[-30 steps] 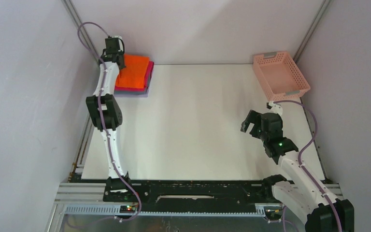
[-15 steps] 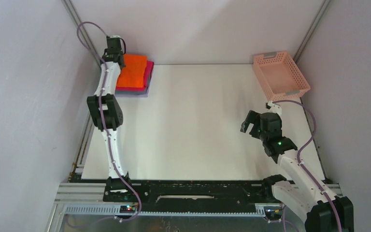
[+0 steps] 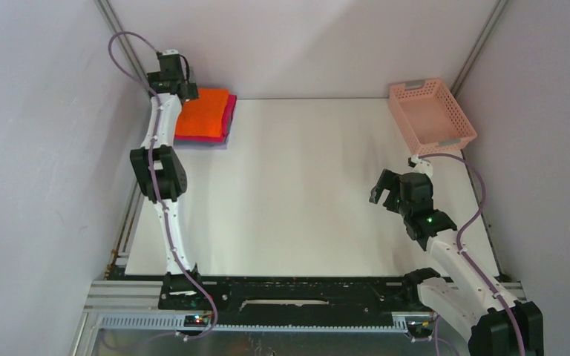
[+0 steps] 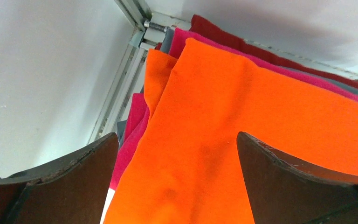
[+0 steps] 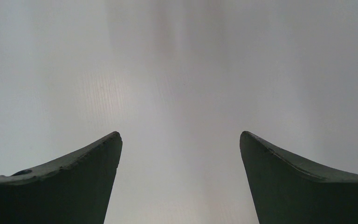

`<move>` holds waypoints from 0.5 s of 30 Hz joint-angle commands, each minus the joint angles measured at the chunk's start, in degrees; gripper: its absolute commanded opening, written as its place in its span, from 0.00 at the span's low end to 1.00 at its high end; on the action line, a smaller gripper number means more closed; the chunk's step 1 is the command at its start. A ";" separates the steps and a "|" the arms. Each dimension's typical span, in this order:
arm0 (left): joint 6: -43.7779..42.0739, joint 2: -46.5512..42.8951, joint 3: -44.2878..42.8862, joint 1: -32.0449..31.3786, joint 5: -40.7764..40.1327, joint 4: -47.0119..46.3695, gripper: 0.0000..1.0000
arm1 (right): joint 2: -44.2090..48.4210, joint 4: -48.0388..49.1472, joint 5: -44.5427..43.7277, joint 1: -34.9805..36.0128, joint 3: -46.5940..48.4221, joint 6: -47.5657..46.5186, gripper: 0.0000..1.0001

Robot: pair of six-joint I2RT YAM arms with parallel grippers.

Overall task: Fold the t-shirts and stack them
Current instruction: Place the T-shirt at the corner of the board, then reset both arms

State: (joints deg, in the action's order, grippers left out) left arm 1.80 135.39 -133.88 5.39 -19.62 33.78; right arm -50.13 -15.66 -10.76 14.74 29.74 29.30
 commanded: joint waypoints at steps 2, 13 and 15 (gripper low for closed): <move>5.87 -11.56 3.70 -0.56 6.49 -1.62 1.00 | 1.04 1.87 -0.21 -0.26 1.11 -0.26 1.00; 21.06 -53.35 54.21 -11.58 3.85 -22.35 1.00 | 13.26 -1.04 0.37 -0.15 -3.15 2.57 1.00; 23.88 -63.25 68.89 -16.38 -0.16 -27.30 1.00 | 17.34 -2.04 -0.11 -0.15 -4.70 3.56 1.00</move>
State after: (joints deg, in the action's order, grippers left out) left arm 16.82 87.72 -85.78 -4.80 -15.44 18.44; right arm -38.59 -16.25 -10.35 14.74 27.68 30.52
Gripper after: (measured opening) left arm 0.996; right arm 0.996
